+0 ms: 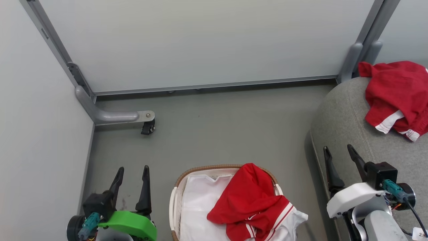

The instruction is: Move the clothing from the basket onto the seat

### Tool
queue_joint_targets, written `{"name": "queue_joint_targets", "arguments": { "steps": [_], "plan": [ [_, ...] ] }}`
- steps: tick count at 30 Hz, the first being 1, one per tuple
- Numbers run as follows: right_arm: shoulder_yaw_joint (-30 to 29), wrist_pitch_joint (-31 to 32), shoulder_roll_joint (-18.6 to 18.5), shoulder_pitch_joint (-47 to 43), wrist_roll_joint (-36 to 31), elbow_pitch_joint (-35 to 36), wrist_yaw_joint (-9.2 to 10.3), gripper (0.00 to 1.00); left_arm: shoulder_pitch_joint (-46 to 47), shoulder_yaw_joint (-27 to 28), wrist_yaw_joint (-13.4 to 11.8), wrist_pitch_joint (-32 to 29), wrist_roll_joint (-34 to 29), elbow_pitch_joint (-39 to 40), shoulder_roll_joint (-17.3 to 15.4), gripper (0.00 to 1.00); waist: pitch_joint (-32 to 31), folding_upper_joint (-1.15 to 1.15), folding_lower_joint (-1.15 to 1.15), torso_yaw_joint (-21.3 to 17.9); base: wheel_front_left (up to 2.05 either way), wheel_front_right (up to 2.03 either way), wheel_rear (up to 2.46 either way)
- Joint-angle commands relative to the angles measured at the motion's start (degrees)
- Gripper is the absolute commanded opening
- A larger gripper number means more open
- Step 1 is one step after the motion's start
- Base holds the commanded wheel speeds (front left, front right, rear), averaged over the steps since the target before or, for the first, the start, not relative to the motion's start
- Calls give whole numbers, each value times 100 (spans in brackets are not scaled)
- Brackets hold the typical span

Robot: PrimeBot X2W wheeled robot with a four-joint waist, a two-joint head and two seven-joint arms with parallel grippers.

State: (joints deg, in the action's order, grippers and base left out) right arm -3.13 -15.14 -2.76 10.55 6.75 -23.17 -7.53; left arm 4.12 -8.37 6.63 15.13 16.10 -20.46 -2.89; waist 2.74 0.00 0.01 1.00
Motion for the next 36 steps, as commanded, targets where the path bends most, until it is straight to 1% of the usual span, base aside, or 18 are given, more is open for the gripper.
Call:
{"name": "queue_joint_targets", "arguments": {
  "steps": [1,11,22,28,32,36],
  "plan": [
    [26,-2,-24,-87,65,14,8,100,-56,-6,29,3,27,3,-1,100,-36,0,-1,9,0,0,0],
    [170,-2,-24,-120,107,27,8,100,-69,-79,25,3,63,-48,-1,100,-46,0,-1,-21,0,0,0],
    [158,-2,-23,-103,99,51,8,100,-20,-103,3,3,79,-68,-2,100,-7,0,-1,-11,0,0,0],
    [146,-2,-24,-6,111,80,8,100,69,-141,11,3,46,-57,-2,100,125,0,-1,-58,0,0,0],
    [17,-1,-27,99,137,134,8,100,233,-311,30,2,43,-133,-1,100,319,0,-1,-109,0,0,0],
    [-179,-1,-25,285,75,227,8,100,589,-743,43,3,66,-287,-1,100,685,0,-1,-197,0,0,0]
  ]
}}
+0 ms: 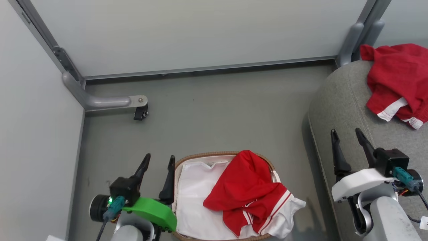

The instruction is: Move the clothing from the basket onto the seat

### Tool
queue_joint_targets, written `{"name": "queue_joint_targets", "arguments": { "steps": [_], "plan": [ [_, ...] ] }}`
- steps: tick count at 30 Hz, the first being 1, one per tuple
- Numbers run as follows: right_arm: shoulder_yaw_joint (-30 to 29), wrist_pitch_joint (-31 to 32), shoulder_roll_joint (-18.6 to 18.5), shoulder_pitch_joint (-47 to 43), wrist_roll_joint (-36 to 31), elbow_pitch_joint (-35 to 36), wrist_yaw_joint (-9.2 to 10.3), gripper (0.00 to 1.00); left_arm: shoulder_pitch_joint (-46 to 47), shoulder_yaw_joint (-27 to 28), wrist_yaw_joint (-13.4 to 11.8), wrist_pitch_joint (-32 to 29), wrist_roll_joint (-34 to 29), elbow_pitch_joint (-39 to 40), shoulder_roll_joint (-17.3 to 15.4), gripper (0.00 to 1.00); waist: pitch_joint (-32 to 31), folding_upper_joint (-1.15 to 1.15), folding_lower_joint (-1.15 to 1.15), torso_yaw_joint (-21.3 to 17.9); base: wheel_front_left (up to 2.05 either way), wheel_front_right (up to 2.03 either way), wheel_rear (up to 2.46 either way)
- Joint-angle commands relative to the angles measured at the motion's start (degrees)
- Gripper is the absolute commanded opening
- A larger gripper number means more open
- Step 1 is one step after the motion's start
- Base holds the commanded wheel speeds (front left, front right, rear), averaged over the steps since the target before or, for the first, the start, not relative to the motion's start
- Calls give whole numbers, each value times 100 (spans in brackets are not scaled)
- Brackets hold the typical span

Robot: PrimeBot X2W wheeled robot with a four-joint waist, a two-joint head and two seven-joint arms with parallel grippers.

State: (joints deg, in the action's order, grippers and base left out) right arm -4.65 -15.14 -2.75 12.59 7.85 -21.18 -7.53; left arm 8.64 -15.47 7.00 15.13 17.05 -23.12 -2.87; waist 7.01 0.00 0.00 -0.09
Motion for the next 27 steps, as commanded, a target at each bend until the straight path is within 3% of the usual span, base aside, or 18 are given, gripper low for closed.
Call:
{"name": "queue_joint_targets", "arguments": {
  "steps": [1,9,18,27],
  "plan": [
    [-73,-1,-25,119,-56,52,8,100,231,-167,11,2,-64,-91,-4,100,341,0,0,-107,0,0,0],
    [-246,-1,-24,649,-60,342,8,100,1328,-1432,43,0,-232,-1123,-13,100,1386,0,0,-402,0,0,0],
    [57,-1,-21,1268,207,711,8,100,2326,-2867,54,-30,-244,-2724,-19,100,2599,0,0,-965,0,0,0],
    [434,-1,-17,1691,534,1202,8,100,3160,-3270,2,-53,-294,-3997,-22,100,3685,0,0,-1465,0,0,0]
  ]
}}
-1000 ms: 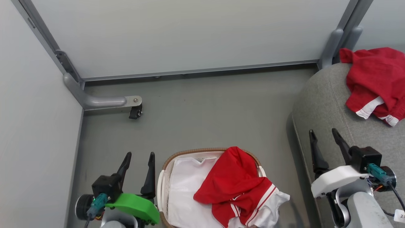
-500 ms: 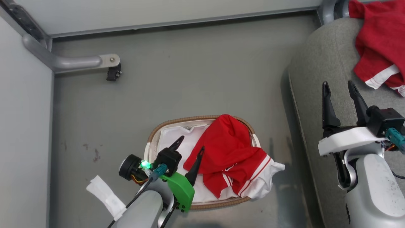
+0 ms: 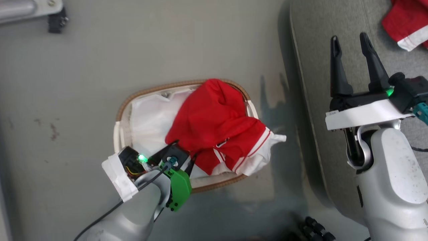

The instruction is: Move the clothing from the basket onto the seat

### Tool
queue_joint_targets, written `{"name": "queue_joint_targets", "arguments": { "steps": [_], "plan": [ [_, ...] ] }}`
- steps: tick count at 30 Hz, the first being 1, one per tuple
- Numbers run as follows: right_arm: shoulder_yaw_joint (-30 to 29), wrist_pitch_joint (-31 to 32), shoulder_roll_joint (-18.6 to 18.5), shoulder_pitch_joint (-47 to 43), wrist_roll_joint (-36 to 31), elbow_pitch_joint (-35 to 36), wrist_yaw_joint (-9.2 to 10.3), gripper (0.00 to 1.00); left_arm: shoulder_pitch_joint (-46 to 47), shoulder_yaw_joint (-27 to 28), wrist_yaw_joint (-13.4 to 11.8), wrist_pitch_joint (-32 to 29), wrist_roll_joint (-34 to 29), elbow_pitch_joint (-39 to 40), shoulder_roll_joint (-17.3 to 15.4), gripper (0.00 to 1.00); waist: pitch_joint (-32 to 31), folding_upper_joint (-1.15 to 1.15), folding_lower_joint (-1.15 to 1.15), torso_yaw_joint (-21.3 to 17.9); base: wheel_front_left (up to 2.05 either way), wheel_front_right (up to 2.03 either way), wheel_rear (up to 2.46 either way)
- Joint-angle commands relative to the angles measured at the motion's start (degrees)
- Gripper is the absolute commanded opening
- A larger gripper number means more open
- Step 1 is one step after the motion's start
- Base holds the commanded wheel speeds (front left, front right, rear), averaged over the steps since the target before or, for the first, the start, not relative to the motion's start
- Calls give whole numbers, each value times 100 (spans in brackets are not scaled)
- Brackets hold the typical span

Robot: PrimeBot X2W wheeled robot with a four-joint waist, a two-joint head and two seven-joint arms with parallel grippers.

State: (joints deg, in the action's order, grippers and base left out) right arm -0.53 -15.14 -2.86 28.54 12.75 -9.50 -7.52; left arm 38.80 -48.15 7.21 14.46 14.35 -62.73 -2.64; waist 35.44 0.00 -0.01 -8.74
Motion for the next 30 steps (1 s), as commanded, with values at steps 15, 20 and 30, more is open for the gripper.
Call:
{"name": "queue_joint_targets", "arguments": {
  "steps": [15,20,30],
  "plan": [
    [337,-1,-7,419,405,368,7,100,1055,-126,-260,67,-59,-811,-44,100,1763,0,1,-946,0,0,0],
    [358,-1,-8,462,406,428,7,100,1241,-48,-473,71,29,-895,-44,100,1858,0,1,-962,0,0,0],
    [321,-1,-9,444,335,320,7,100,1162,-37,-426,74,178,-766,-40,0,1705,0,1,-812,0,0,0]
  ]
}}
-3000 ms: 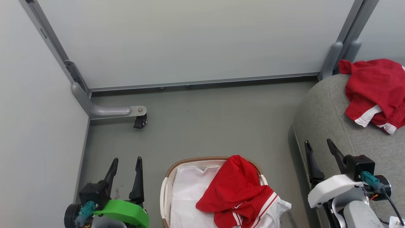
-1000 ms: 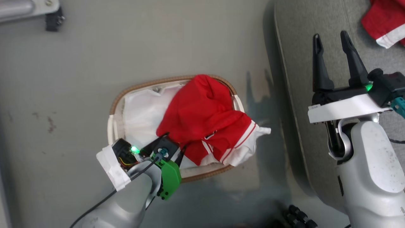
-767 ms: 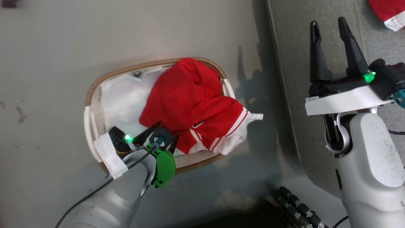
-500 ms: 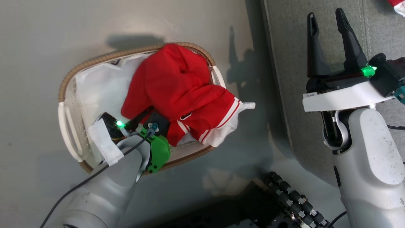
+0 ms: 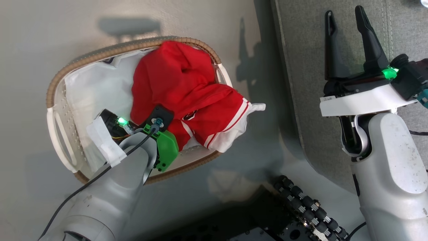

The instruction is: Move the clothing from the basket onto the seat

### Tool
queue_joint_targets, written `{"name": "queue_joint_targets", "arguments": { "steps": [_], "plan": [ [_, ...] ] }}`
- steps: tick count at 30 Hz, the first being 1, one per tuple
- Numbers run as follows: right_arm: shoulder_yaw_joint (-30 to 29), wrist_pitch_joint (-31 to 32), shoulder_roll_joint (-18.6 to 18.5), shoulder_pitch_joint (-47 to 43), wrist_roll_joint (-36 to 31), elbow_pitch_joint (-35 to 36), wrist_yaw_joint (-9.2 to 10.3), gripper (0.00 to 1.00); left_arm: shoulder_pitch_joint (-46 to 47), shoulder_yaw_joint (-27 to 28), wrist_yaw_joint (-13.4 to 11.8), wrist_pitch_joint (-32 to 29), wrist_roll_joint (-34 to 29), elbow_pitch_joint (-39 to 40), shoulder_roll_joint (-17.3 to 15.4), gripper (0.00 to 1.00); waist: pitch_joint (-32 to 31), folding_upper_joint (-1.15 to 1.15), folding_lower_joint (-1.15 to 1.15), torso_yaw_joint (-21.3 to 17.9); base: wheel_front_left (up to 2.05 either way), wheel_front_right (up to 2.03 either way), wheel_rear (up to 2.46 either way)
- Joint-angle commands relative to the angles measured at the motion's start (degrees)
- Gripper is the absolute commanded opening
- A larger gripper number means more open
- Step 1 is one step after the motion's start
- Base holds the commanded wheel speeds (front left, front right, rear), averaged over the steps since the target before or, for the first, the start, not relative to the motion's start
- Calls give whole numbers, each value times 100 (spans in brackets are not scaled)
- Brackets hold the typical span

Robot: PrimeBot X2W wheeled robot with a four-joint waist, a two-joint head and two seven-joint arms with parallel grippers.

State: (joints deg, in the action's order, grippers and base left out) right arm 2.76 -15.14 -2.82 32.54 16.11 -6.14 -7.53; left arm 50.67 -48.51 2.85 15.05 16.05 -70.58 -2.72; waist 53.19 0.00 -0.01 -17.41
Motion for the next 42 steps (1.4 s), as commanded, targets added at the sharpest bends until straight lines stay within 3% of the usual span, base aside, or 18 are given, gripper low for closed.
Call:
{"name": "queue_joint_targets", "arguments": {
  "steps": [1,16,17,23,32,42],
  "plan": [
    [-10,-1,-14,39,-17,-38,8,100,-60,13,7,15,30,88,-32,0,-127,0,1,80,0,0,0],
    [-213,-1,-17,-478,-530,-389,8,100,-961,541,22,18,180,1658,-338,0,-1714,0,1,636,0,0,0],
    [-307,-1,-19,-736,-702,-517,8,100,-1284,677,70,18,117,2111,-344,0,-2289,0,1,859,0,0,0],
    [-328,-1,-19,-1167,-902,-685,8,100,-1488,861,205,18,3,2622,-474,0,-3160,0,1,1178,0,0,0],
    [-74,-1,-18,-1730,-963,-895,8,100,-1185,864,369,19,-304,3237,-830,0,-4290,0,1,1425,0,0,0],
    [505,-1,-20,-1880,-851,-996,8,100,-335,748,457,0,-251,3346,-1164,0,-4869,0,1,1359,0,0,0]
  ]
}}
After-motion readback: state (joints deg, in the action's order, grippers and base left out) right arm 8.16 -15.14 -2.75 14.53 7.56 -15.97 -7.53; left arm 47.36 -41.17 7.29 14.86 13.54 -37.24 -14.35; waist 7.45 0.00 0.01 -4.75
